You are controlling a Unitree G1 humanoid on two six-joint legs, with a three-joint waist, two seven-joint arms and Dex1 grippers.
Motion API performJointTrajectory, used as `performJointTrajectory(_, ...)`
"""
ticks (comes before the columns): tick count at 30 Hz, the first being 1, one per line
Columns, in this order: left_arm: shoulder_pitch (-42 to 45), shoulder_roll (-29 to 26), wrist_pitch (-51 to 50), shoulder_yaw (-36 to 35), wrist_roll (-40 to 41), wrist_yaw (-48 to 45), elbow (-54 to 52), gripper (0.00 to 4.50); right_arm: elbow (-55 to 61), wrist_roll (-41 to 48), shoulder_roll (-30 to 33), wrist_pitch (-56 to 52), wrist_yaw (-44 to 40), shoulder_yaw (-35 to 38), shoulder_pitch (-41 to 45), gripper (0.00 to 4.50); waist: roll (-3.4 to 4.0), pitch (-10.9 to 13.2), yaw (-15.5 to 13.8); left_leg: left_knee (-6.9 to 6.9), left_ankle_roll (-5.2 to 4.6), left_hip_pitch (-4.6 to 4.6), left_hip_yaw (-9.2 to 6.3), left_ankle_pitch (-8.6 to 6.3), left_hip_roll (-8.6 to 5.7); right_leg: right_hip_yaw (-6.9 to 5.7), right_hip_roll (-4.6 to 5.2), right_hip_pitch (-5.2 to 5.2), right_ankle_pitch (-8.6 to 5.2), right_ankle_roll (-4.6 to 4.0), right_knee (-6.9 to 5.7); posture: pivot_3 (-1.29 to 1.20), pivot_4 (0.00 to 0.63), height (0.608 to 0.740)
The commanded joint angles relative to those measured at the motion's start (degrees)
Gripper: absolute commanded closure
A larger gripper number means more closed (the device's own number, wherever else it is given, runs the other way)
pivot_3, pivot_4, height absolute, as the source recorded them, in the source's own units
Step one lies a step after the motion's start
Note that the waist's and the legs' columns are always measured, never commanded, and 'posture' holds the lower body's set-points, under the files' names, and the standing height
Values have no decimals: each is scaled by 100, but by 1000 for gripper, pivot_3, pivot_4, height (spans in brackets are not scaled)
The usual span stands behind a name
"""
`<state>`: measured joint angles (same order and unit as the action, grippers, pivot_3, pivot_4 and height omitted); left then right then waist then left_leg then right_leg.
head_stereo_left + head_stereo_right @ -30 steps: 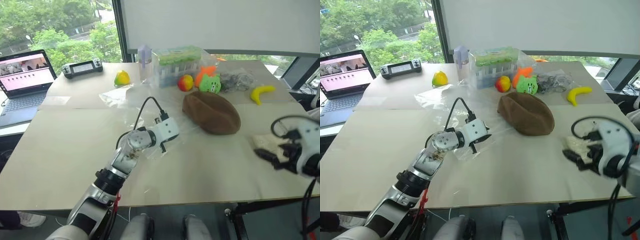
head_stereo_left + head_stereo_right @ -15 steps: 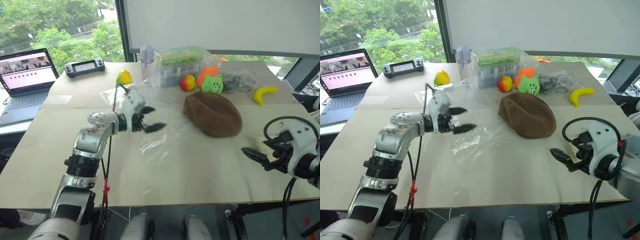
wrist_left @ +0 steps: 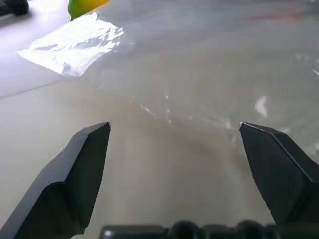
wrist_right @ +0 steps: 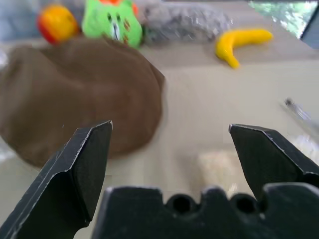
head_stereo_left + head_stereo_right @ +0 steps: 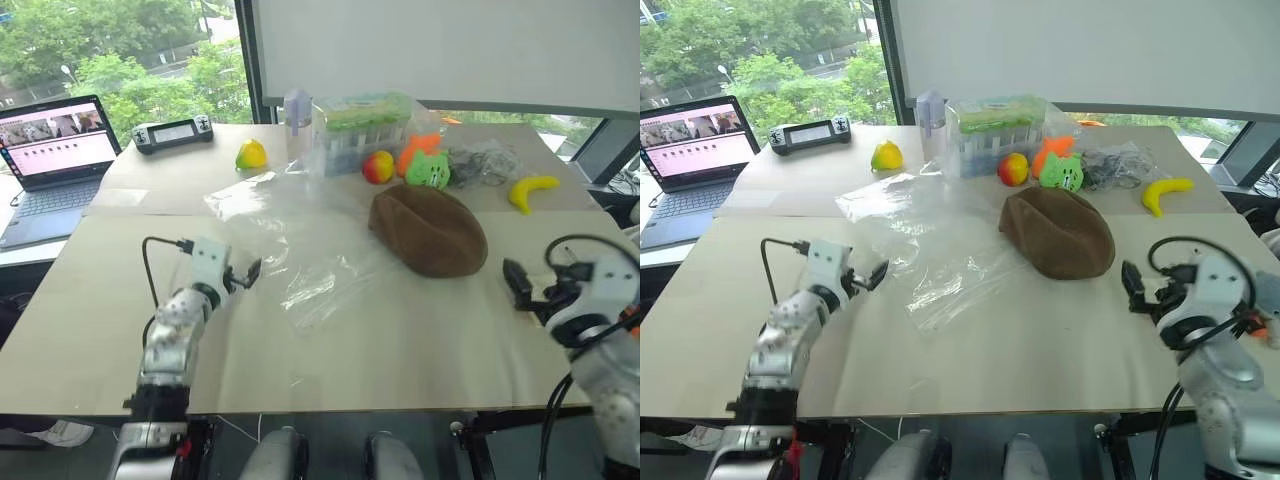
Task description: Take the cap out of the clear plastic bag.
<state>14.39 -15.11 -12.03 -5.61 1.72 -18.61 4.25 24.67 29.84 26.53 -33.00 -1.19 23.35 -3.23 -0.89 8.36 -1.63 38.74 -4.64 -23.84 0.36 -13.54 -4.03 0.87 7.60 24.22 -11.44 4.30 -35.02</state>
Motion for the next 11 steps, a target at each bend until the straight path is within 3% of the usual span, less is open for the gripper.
performJointTrajectory(1,-190,257,331,20,280,2,-215,70,-59,-749,-156,716,81,-156,-198,0,8,-4,-2,2,26,4,0,-17,0,0,1,1,0,0,2,0,150,739)
performJointTrajectory(11,-42,428,579,146,368,-13,313,70,-834,-1547,-500,1642,-151,-259,-567,0,17,-10,52,4,-5,36,5,1,-2,-7,-8,-17,-2,0,0,0,150,739)
